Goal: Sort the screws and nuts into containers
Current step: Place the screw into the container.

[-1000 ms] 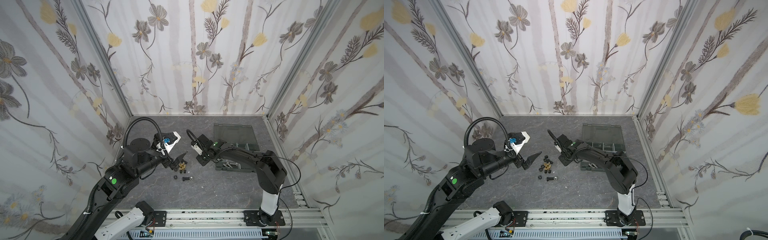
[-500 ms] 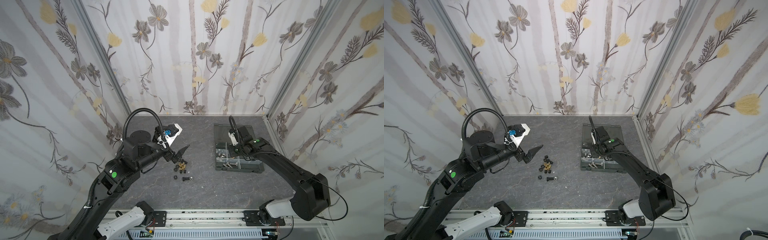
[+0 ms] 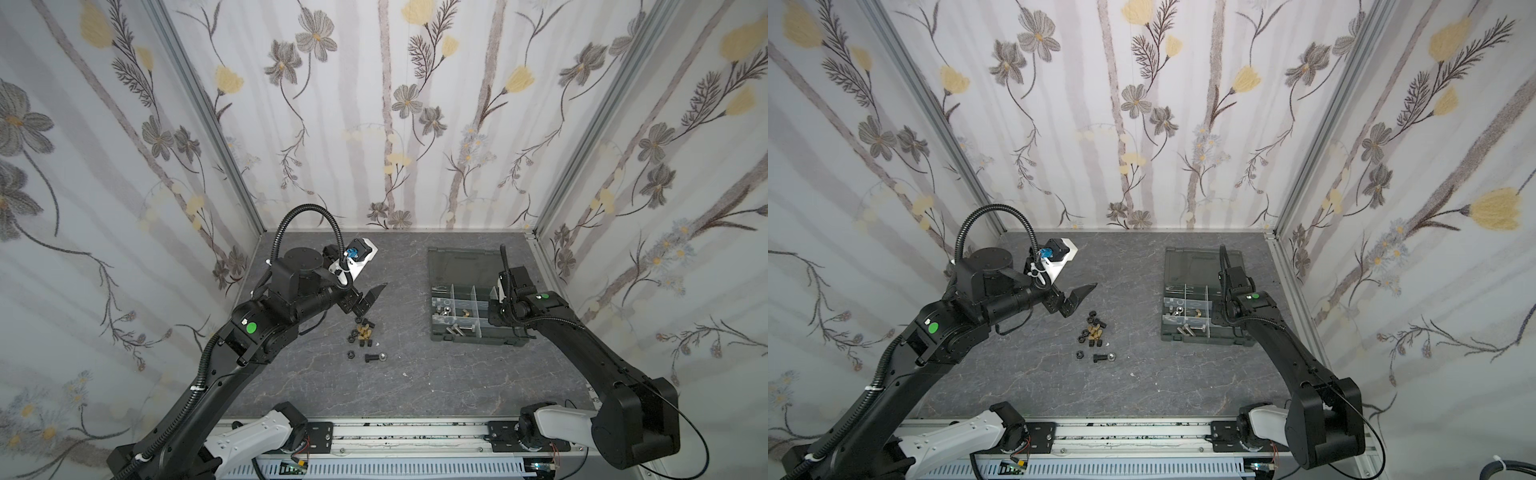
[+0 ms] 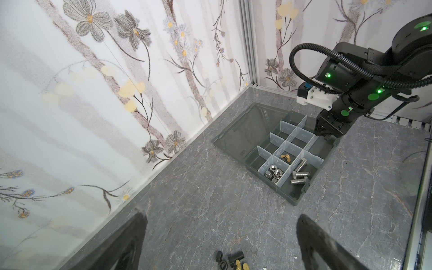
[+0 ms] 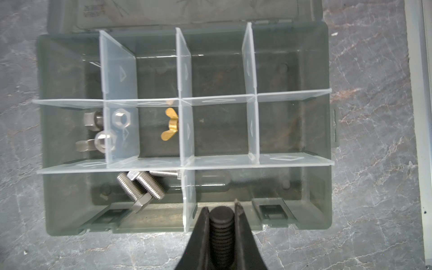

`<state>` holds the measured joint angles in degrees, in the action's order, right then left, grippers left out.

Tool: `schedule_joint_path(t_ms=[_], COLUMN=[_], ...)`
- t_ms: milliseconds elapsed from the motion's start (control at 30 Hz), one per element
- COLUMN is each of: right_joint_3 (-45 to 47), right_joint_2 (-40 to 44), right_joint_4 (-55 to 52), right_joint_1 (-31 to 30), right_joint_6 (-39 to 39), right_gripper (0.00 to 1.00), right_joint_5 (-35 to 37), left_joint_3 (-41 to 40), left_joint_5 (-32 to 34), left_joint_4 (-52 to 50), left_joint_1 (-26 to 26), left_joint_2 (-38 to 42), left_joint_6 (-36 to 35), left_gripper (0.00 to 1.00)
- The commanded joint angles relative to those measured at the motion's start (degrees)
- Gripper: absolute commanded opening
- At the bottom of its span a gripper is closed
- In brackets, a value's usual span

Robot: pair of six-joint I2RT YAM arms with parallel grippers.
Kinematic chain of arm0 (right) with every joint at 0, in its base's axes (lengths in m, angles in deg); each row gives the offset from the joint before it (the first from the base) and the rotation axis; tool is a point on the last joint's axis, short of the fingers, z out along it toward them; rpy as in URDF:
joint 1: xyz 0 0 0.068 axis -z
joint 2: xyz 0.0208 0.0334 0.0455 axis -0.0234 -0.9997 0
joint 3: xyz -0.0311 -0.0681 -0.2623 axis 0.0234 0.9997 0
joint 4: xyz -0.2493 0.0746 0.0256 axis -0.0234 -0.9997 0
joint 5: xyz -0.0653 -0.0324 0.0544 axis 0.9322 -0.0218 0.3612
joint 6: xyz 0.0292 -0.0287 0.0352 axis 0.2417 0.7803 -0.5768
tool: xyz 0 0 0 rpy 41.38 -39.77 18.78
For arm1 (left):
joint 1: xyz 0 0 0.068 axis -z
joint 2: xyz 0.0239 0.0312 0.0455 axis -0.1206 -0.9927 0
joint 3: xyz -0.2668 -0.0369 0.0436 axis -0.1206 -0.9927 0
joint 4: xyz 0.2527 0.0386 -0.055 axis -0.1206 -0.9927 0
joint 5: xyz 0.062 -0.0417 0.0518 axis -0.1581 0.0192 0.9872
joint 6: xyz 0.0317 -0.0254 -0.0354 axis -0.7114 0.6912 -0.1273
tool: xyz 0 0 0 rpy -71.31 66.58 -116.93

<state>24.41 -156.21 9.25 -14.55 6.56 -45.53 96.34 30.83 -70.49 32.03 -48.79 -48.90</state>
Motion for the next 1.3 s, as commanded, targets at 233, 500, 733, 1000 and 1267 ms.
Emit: schedule_joint_path(t_ms=[233, 500, 733, 1000, 1267], right_joint_3=[4.00, 4.87, 5.13, 4.14, -4.02], right_joint_2=[-1.04, -4.26, -6.07, -4.21, -2.16], right_joint_4=[4.47, 7.96, 9.74, 8.54, 5.85], right_joint_1=[3.08, 4.25, 4.25, 4.18, -6.40], right_joint_6=[-5.87, -5.09, -4.37, -3.11, 1.41], right_gripper=[0.13, 0.13, 0.23, 0.36, 0.40], right_joint_5=[0.07, -0.88, -0.55, 0.45, -5.21], left_joint_3=[-0.36, -0.40, -0.78, -0.43, -0.91], left_joint_5=[0.28, 0.55, 0.48, 0.41, -0.22], left_joint_4=[0.86, 0.83, 0.57, 0.72, 1.82], left_joint_1=[0.00, -0.11, -0.11, -0.07, -0.08], left_joint_2=[0.12, 0.38, 0.56, 0.78, 0.82], left_joint_6=[-1.35, -1.44, -1.38, -1.35, -1.53], left_gripper=[1.00, 1.00, 1.00, 1.00, 1.00])
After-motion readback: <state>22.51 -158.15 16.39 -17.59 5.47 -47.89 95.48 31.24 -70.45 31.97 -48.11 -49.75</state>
